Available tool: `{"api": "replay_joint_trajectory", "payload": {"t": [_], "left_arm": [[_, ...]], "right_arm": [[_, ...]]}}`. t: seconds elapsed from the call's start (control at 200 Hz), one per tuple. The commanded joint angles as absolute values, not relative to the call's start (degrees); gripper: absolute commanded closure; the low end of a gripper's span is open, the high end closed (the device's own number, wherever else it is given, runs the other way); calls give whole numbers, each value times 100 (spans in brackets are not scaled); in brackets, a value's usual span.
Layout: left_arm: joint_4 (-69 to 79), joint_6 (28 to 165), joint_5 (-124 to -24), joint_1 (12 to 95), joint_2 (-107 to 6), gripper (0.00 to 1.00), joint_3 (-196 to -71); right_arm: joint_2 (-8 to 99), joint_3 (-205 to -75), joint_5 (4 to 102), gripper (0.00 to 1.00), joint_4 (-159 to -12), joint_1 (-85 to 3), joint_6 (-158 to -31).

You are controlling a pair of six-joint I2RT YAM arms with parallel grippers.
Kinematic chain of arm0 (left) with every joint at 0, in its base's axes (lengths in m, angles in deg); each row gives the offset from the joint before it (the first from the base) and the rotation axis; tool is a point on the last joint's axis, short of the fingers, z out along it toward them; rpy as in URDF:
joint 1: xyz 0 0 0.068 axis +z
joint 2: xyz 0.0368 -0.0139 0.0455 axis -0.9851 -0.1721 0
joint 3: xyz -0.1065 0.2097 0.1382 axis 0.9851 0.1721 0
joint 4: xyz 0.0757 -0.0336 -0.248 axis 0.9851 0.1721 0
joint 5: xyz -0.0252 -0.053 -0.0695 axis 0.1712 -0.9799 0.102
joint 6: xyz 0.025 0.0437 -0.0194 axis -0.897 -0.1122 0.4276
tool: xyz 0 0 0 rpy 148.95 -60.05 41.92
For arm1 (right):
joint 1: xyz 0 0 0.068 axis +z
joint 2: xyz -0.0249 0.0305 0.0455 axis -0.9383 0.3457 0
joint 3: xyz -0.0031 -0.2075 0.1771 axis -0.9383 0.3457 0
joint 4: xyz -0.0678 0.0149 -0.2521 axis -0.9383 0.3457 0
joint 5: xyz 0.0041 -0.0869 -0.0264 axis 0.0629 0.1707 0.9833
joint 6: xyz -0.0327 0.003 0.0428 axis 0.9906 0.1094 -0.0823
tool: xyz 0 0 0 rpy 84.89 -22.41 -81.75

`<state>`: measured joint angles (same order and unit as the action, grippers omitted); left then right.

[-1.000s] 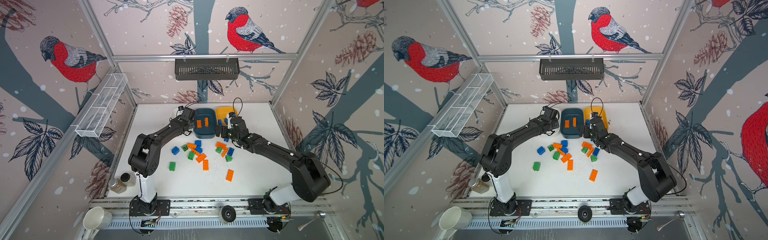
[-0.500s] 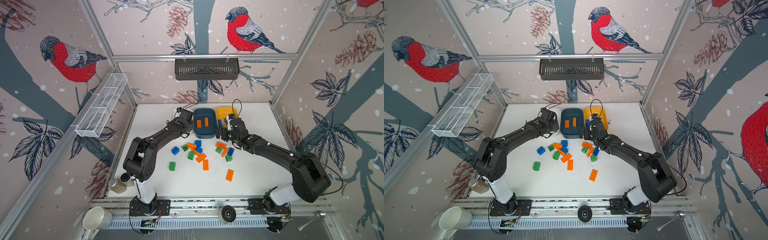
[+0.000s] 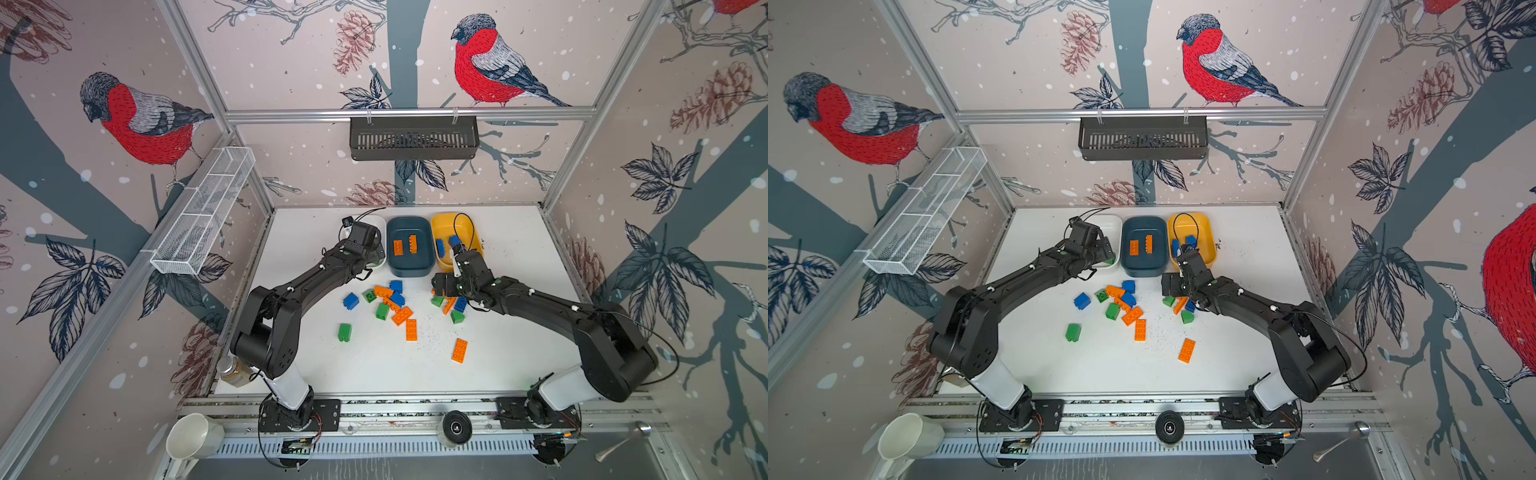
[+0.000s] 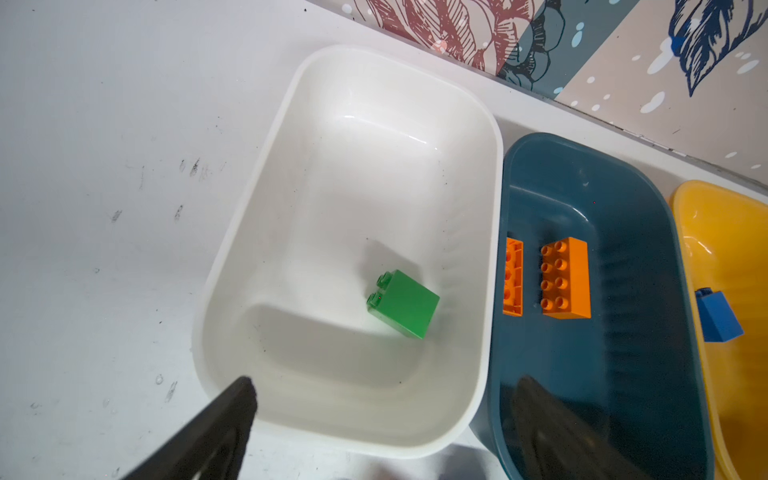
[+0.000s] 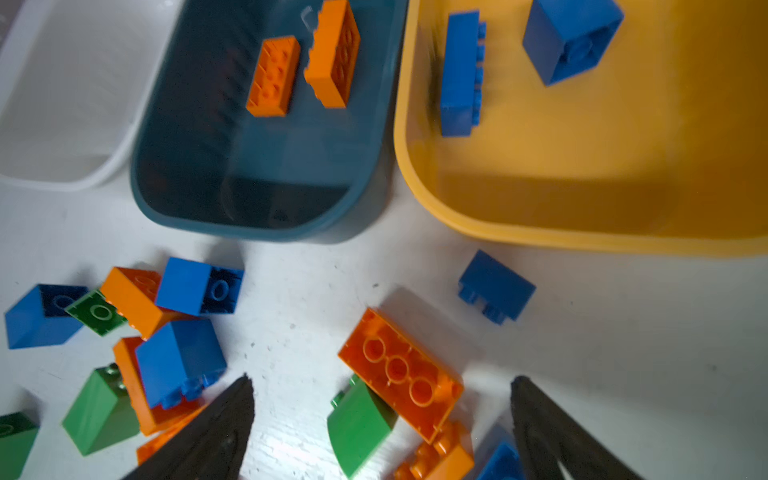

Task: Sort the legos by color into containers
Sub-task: 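Release the green brick into the white container while the right gripper lowers, then close the right gripper on a green sloped brick in the pile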

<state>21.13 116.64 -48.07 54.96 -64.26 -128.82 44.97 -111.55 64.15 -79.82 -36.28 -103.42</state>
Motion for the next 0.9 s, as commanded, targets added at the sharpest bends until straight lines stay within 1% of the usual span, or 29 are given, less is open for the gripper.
{"api": "replay_joint_trajectory", "payload": {"t": [0.0,0.05,0.135,0.195,0.27,0.35,0.49,0.605,0.74,0.895], "left_arm": [[1770,11736,-4863,5539,-6375,3,-12846],[1772,11744,-4872,5546,-6390,3,-12857],[1827,11744,-4872,5548,-6430,3,-12902],[1856,11748,-4872,5557,-6452,3,-12910],[1881,11764,-4861,5557,-6460,3,-12905],[1900,11777,-4870,5557,-6473,3,-12901],[1914,11790,-4889,5557,-6502,3,-12906],[1940,11789,-4906,5557,-6550,3,-12934],[1979,11777,-4868,5557,-6553,3,-12947],[1986,11767,-4828,5557,-6577,3,-12942]], "right_arm": [[4624,-11121,6202,9,-7513,-3577,-10150],[4721,-11178,6284,12,-7354,-3543,-10234],[4790,-11257,6569,26,-7160,-3498,-10456],[4808,-11262,6651,33,-7134,-3481,-10598],[4854,-11273,6717,38,-7099,-3454,-10706],[4901,-11286,6826,42,-7029,-3418,-10764],[4996,-11284,6729,49,-7099,-3361,-10747],[5129,-11363,6798,62,-7056,-3332,-10764],[5196,-11428,7109,63,-6793,-3296,-10773],[5033,-11413,7217,57,-6637,-3251,-10749]]}}
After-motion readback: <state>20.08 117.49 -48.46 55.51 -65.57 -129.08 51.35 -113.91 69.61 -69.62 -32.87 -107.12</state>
